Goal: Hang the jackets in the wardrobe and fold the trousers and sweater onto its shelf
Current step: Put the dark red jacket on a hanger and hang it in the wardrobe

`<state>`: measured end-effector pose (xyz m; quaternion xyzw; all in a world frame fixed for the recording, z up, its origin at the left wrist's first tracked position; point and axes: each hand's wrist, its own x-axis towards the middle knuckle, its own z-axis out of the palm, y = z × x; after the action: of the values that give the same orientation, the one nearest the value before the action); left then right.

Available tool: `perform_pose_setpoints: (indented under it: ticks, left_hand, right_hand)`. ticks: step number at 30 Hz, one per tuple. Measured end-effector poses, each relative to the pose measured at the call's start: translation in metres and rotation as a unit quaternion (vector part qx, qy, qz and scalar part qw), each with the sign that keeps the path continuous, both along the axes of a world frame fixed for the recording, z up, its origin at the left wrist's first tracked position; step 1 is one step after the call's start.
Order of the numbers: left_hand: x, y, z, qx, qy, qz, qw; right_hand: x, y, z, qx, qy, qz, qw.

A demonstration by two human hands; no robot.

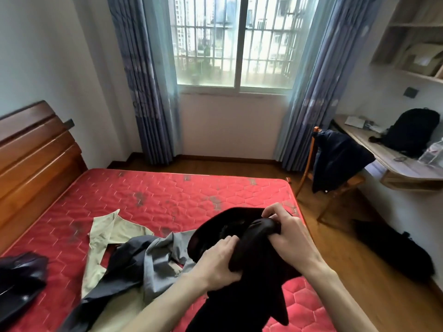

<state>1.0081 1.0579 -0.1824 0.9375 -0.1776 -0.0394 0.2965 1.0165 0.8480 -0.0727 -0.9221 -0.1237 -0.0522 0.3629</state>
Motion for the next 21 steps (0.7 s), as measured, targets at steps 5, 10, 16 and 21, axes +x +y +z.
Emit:
perform_pose_setpoints:
  ticks: [5, 10, 16, 21]
  left_hand:
    - [-0.001, 0.000, -0.015, -0.111, 0.058, 0.022, 0.992]
    - [0.003, 0.002, -0.005, -0.109, 0.057, -0.028, 0.992]
    - [0.006, -0.030, 0.006, -0.199, -0.015, 0.003, 0.980]
    - [0.020, -0.044, 0.005, -0.216, -0.048, 0.055, 0.974]
  right_hand:
    - [-0.001, -0.015, 0.011, 0.053, 0.011, 0.016, 0.998]
    - [-0.003, -0.029, 0.008, 0.131, 0.037, 0.044, 0.990]
    - [0.001, -0.034, 0.009, 0.232, 0.075, 0.069, 0.967]
    - [-0.001, -0.049, 0.014, 0.269, 0.091, 0.091, 0.955]
